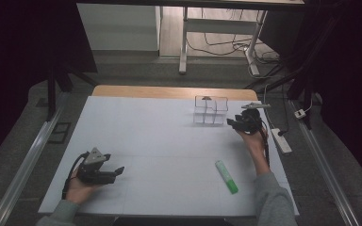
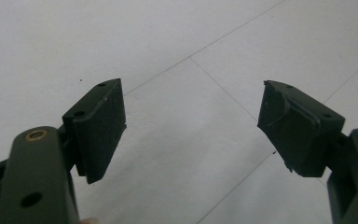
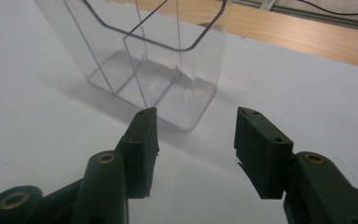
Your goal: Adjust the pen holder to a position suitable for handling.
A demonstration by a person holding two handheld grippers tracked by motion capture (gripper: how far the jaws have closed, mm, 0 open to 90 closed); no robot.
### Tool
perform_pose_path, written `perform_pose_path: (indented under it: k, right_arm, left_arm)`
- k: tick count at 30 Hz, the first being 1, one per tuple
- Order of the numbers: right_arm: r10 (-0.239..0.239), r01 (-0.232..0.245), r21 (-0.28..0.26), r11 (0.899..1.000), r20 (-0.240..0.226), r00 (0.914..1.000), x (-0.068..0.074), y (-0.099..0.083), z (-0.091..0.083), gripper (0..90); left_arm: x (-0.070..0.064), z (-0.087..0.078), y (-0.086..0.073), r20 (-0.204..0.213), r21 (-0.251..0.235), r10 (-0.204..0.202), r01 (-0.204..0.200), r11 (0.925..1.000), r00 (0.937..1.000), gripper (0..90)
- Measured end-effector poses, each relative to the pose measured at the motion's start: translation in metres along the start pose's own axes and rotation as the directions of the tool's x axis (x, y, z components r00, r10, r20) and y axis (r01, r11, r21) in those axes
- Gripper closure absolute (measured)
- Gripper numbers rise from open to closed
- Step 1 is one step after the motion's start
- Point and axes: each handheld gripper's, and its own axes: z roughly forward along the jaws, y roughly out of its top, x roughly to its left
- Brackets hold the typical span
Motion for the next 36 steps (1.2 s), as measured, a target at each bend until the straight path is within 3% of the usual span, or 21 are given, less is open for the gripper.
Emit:
perform_pose_path:
  k: [7, 11, 14, 36]
  right_arm:
    - [0.026, -0.026, -0.016, 1.000, 0.016, 0.9995, -0.006, 0.003, 0.001, 68.8]
    - [0.002, -0.002, 0.006, 1.000, 0.008, 1.0000, -0.007, 0.006, 0.005, 84.1]
    - [0.000, 0.000, 0.008, 1.000, -0.002, 1.0000, -0.007, 0.006, 0.009, 89.1]
    - [-0.005, 0.005, 0.018, 1.000, -0.006, 1.0000, -0.015, 0.009, 0.033, 89.2]
  left_arm:
    - [0.000, 0.000, 0.000, -0.004, -0.001, 0.000, 0.000, 1.0000, 1.0000, 23.0]
    - [0.000, 0.000, 0.000, -0.005, 0.000, 0.000, 0.000, 1.0000, 1.0000, 23.1]
    - [0.000, 0.000, 0.000, -0.007, 0.000, 0.000, 0.000, 1.0000, 1.0000, 23.1]
    - [0.000, 0.000, 0.000, -0.011, 0.003, 0.003, -0.003, 1.0000, 0.9999, 23.1]
